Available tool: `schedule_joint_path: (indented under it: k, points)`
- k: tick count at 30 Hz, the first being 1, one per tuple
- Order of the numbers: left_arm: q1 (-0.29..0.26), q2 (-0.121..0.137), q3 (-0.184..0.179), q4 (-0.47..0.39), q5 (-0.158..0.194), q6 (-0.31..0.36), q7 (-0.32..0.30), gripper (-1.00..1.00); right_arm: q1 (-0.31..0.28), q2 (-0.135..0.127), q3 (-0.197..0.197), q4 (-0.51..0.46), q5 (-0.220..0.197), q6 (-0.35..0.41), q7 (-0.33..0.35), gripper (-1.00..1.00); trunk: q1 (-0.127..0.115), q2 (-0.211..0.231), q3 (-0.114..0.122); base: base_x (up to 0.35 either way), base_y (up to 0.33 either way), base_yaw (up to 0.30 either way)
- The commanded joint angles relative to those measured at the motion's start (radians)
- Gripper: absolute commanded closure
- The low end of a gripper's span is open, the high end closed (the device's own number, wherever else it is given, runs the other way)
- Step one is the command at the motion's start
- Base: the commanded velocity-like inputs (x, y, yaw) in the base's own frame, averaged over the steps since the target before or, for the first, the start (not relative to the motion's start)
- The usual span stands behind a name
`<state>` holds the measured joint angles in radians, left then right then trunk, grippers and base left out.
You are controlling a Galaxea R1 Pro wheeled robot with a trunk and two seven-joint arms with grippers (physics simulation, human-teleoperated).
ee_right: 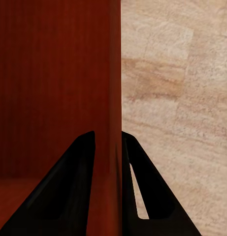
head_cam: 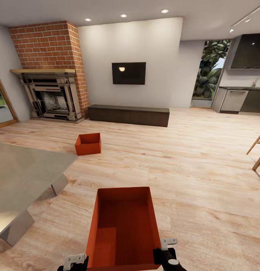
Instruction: Move the two storage containers from the living room to the garage. In the garage, place one container on the floor and stack the other container on top of it (either order is fine).
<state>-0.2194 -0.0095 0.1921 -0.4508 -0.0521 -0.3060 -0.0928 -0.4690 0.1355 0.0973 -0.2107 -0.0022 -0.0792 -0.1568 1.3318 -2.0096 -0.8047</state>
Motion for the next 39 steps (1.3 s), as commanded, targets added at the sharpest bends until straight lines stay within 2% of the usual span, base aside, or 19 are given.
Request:
schedule_joint_path:
  k: [1, 7, 39]
  points:
    - [0.000, 0.000, 0.018, 0.001, 0.001, -0.001, 0.001, 1.00, -0.002, -0.013, -0.041, -0.003, 0.010, -0.004, -0.015, 1.00, 0.000, 0.000, -0.001, 0.000, 0.000, 0.000]
    - [0.000, 0.000, 0.018, 0.001, 0.001, -0.001, 0.001, 1.00, -0.002, -0.013, -0.041, -0.003, 0.010, -0.004, -0.015, 1.00, 0.000, 0.000, -0.001, 0.000, 0.000, 0.000]
    - [0.000, 0.002, 0.018, 0.003, 0.000, 0.000, 0.001, 1.00, -0.002, -0.014, -0.041, -0.003, 0.010, -0.004, -0.015, 1.00, -0.123, 0.224, 0.099, 0.000, 0.000, 0.000]
